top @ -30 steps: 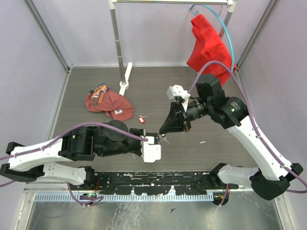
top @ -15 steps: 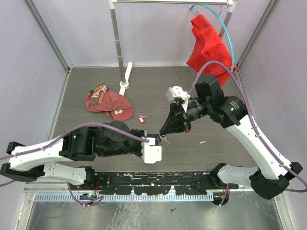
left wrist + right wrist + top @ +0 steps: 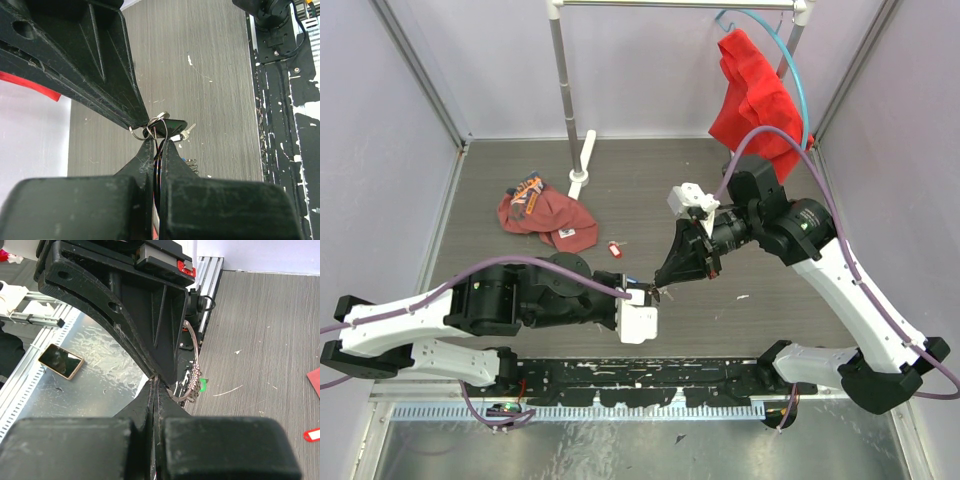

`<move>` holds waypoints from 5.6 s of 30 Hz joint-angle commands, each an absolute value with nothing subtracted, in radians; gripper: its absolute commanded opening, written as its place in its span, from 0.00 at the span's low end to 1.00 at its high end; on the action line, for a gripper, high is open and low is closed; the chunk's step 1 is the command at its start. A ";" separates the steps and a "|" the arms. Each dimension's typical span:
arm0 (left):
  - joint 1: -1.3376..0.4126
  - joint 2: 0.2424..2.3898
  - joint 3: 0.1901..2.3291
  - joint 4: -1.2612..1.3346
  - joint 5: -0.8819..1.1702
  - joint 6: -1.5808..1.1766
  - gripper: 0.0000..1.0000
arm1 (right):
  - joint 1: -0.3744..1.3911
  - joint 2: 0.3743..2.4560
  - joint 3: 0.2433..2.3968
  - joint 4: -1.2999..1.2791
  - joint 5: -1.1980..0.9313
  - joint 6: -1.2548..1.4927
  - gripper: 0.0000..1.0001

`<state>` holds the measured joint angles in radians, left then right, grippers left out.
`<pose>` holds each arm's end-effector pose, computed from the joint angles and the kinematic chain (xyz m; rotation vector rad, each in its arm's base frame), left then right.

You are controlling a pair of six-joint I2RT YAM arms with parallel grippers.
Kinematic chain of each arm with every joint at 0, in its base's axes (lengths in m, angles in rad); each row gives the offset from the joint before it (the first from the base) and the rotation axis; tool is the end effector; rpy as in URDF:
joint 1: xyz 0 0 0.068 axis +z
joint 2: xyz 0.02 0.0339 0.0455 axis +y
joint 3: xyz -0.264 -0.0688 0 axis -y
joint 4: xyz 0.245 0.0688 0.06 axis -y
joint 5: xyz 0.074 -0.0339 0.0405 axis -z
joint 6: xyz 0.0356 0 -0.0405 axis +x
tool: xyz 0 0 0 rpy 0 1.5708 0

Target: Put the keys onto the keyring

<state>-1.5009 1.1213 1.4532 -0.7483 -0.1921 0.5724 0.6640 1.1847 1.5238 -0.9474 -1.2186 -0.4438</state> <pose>0.0219 -0.2160 0.4438 1.6562 1.1253 -0.4105 0.1389 0.1511 0.4468 -1.5959 1.2577 1.4338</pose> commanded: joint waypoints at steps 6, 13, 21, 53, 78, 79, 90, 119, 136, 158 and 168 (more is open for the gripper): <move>-1.500 1.125 1.514 -0.731 -0.182 0.565 0.00 | 0.674 1.181 1.567 -0.991 -1.280 -0.477 0.01; -1.500 1.129 1.527 -0.739 -0.159 0.560 0.00 | 0.675 1.196 1.590 -1.051 -1.282 -0.525 0.01; -1.499 1.146 1.549 -0.753 -0.139 0.555 0.00 | 0.679 1.208 1.601 -1.080 -1.286 -0.553 0.01; -1.500 1.180 1.585 -0.761 -0.108 0.569 0.00 | 0.718 1.261 1.638 -1.325 -1.308 -0.735 0.01; -1.498 1.164 1.571 -0.760 -0.119 0.569 0.00 | 0.725 1.221 1.668 -1.364 -1.289 -0.730 0.01; -1.499 1.164 1.569 -0.759 -0.118 0.570 0.00 | 0.725 1.220 1.669 -1.362 -1.289 -0.727 0.01; -1.499 1.158 1.561 -0.770 -0.131 0.570 0.00 | 0.725 1.149 1.662 -1.204 -1.187 -0.572 0.01; -1.534 1.058 0.851 0.482 -0.738 1.393 0.00 | 0.726 1.073 1.588 -0.963 -0.426 0.052 0.01; -1.450 1.109 0.613 0.811 -0.599 1.768 0.00 | 0.725 1.146 1.550 -0.815 -0.699 0.034 0.01; -1.439 1.105 0.607 0.757 -0.624 1.882 0.00 | 0.700 1.157 1.532 -0.804 -0.504 0.246 0.01; -1.439 1.109 0.606 0.761 -0.615 1.896 0.00 | 0.642 1.156 1.492 -0.758 -0.561 0.317 0.01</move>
<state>-1.4422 1.1225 0.6147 0.7231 -0.6262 1.8782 0.6579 1.1591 1.4982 -0.8280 -0.5301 0.2726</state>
